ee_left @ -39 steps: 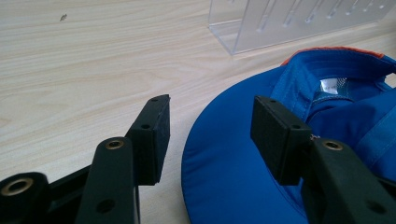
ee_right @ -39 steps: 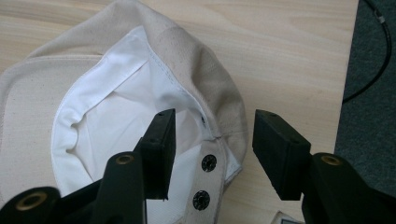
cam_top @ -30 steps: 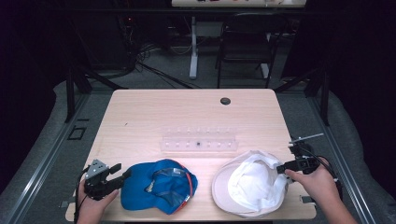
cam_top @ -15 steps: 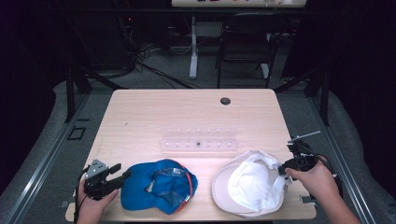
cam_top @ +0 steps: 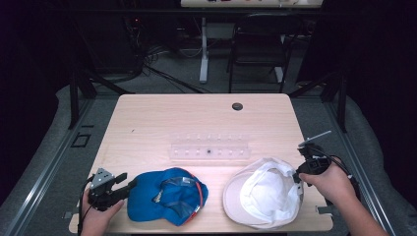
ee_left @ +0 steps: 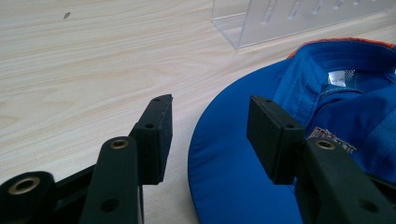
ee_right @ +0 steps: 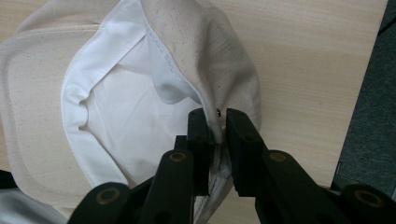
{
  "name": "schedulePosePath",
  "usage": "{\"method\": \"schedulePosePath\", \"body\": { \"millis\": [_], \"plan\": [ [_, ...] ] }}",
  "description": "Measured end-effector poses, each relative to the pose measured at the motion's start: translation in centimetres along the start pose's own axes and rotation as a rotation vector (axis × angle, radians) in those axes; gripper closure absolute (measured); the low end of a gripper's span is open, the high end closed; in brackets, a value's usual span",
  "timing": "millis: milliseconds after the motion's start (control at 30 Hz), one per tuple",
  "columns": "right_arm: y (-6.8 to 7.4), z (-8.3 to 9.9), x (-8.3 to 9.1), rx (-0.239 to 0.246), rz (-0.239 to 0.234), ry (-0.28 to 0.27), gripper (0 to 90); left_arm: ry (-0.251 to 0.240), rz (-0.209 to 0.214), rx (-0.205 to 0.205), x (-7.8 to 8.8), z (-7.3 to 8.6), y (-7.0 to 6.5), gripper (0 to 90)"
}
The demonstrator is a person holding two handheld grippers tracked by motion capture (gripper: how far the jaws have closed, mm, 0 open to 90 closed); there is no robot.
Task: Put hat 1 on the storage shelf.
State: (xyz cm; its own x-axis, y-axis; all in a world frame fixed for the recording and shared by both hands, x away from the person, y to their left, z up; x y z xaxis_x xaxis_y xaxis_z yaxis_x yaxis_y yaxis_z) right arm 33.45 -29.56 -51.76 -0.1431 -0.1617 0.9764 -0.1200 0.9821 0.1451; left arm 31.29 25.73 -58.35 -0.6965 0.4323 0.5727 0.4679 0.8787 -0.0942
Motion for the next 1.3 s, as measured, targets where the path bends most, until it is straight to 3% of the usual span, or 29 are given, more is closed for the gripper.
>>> {"method": "schedulePosePath", "body": {
  "millis": [133,200,233,367,400,833,900,1067,1300],
  "plan": [
    [0.7,-0.4,0.9,-0.005,0.019,-0.024,82.5,-0.002,0.001,0.0,0.0,0.0,0.0,50.9],
    [0.8,-0.5,1.4,0.025,0.028,-0.003,82.8,-0.01,-0.002,0.0,0.0,0.0,0.0,51.2],
    [1.2,-0.6,1.6,0.011,0.019,-0.009,83.0,-0.011,-0.002,0.0,0.0,0.0,0.0,51.3],
    [1.8,-0.8,2.6,0.039,0.021,0.019,83.2,-0.011,-0.001,-0.002,0.0,0.0,0.1,51.6],
    [2.1,-1.0,2.6,0.019,0.021,0.003,83.2,-0.01,0.0,-0.001,0.0,0.0,0.1,51.6],
    [3.8,-1.8,5.4,0.057,0.031,0.039,83.3,-0.013,0.006,0.006,0.0,0.0,0.1,51.6],
    [4.1,-1.9,5.7,0.026,0.016,0.026,83.3,-0.02,0.005,0.004,0.0,0.0,0.0,51.1],
    [4.6,-1.9,6.8,0.015,-0.022,0.04,83.4,-0.037,-0.003,0.017,0.1,-0.1,0.2,50.1],
    [5.2,-1.8,7.9,-0.031,-0.12,0.045,83.6,-0.051,0.001,0.045,0.2,-0.2,0.5,49.2]
  ]
}}
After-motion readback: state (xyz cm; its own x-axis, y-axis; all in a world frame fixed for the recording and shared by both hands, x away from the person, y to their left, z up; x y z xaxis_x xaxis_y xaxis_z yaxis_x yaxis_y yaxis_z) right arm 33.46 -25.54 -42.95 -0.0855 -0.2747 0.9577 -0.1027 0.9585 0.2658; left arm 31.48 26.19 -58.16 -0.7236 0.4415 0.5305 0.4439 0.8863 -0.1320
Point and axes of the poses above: each handheld gripper's, and its own axes: x roughly backward along the jaws, z roughly out of its underside, y roughly to its left, the point moved 6 cm from there along -x, roughly forward along the jaws, and after that the axes turned 1 degree about -y, right-handed, at the moved point
